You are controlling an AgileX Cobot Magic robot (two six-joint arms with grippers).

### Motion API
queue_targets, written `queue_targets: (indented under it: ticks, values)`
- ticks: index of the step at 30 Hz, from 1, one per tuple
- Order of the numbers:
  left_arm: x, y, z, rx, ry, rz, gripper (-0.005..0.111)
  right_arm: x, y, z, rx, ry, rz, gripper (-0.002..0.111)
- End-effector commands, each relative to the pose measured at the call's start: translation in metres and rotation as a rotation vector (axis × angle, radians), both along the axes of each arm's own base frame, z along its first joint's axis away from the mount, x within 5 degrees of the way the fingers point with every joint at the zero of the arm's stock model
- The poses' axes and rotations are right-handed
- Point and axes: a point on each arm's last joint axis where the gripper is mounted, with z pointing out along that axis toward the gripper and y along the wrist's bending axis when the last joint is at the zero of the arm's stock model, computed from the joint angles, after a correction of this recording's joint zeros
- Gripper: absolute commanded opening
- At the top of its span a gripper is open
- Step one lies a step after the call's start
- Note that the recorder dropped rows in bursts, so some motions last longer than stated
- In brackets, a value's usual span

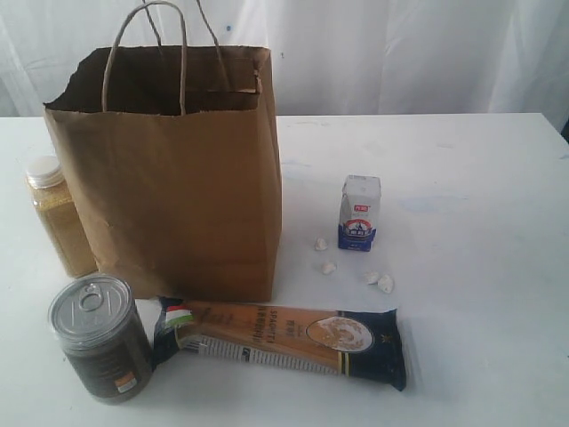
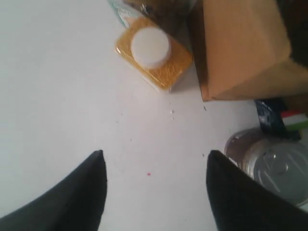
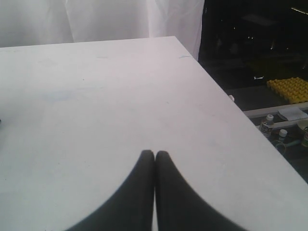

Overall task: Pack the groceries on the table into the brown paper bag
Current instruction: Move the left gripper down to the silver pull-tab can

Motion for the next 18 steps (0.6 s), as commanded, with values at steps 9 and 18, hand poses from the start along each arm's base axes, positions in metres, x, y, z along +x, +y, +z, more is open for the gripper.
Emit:
queue_targets:
  ticks: [9, 18]
  values:
    - [-0.030, 0.000, -0.086, 0.014, 0.401, -0.024, 0.023, 0.000, 0.000, 0.000, -0.002, -0.005, -0.005, 0.000]
    - [-0.041, -0.002, -0.100, -0.014, 0.390, -0.045, 0.000, 0.000, 0.000, 0.000, -0.002, -0.005, -0.005, 0.000]
